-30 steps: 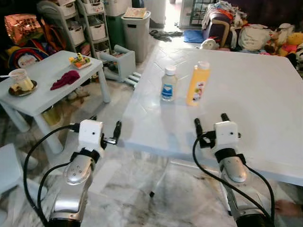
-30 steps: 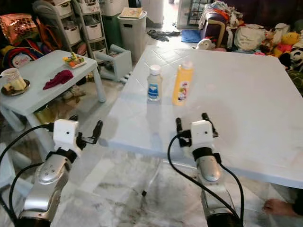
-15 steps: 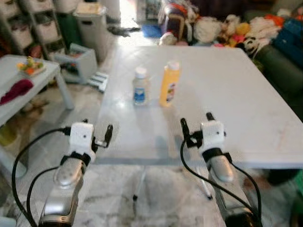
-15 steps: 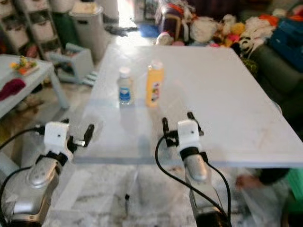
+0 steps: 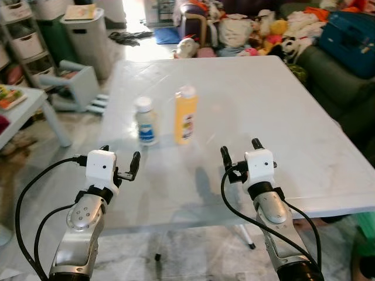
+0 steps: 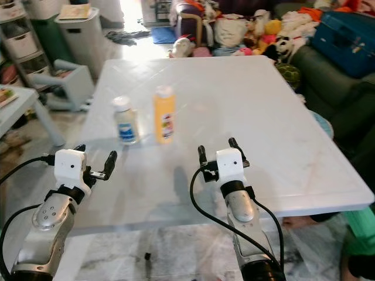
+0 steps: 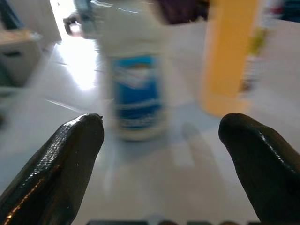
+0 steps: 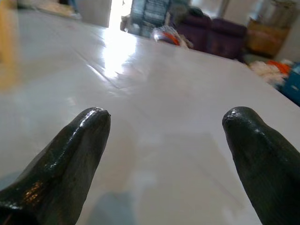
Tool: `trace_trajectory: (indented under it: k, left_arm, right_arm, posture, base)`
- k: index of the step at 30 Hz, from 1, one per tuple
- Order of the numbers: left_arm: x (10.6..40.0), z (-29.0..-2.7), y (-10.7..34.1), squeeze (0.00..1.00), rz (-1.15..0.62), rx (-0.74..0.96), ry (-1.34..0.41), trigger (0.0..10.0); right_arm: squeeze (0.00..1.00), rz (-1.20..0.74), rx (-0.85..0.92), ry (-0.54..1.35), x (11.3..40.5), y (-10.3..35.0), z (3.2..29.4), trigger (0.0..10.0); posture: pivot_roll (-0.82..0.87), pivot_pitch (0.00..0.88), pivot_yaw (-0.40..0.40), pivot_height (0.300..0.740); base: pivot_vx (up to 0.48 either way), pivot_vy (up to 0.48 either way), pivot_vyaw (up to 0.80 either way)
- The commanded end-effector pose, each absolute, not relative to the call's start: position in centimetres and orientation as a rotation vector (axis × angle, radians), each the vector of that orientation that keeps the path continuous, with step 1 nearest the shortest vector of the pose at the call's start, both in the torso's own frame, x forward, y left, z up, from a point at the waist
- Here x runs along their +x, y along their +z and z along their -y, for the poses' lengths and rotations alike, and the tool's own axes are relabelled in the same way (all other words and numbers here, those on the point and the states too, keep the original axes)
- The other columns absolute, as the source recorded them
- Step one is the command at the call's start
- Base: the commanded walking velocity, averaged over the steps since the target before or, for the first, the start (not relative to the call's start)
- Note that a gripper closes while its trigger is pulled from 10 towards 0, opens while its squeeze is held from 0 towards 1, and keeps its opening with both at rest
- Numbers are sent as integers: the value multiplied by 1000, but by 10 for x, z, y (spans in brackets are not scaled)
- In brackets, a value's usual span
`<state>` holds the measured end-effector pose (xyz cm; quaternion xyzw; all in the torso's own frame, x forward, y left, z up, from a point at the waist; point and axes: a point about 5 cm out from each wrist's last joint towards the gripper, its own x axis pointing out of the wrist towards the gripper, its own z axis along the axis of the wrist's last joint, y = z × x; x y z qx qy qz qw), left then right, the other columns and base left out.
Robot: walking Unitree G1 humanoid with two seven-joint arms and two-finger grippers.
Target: Restocking fridge
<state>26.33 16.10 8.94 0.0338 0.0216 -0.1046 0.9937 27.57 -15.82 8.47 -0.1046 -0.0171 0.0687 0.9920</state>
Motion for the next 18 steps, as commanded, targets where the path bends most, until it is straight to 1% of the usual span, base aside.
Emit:
trace_trajectory:
  k: [1,3,5,7,11,14,15,16,18]
  left_arm:
    - [260,-185,81,0,-130,58,-113,10000]
    - [259,-194,83,0,-145,16,-94,10000]
    - [258,-196,84,0,-145,10,-95,10000]
    - [252,-206,86,0,-142,8,-76,10000]
    - [249,-207,86,0,-150,-23,-60,10000]
    - [247,-205,89,0,-143,-16,-60,10000]
    - [247,-205,90,0,-137,14,-55,10000]
    - [247,-205,92,0,-121,65,-50,10000]
    - [247,-203,93,0,-113,82,-49,10000]
  right_arm:
    - [0,115,-200,156,280,101,153,10000]
    - [0,156,-210,158,283,110,152,10000]
    - [0,165,-206,156,284,113,153,10000]
    - [0,191,-174,172,290,123,152,10000]
    - [0,203,-174,207,292,126,149,10000]
    - [0,207,-180,234,294,128,147,10000]
    - [0,210,-182,252,295,128,146,10000]
    - [0,216,-182,278,295,129,144,10000]
    - [0,222,-189,292,296,130,143,10000]
  posture:
    - [-16,7,5,740]
    - [-17,8,9,740]
    - [-14,10,10,740]
    - [-10,11,11,740]
    - [-3,15,9,740]
    - [3,18,8,740]
    - [8,19,5,740]
    - [9,19,5,740]
    - [12,20,5,740]
  base:
    - [0,0,0]
    - [0,0,0]
    - [0,0,0]
    - [0,0,0]
    - [0,0,0]
    - [0,0,0]
    - [0,0,0]
    - [0,0,556]
    - [0,0,719]
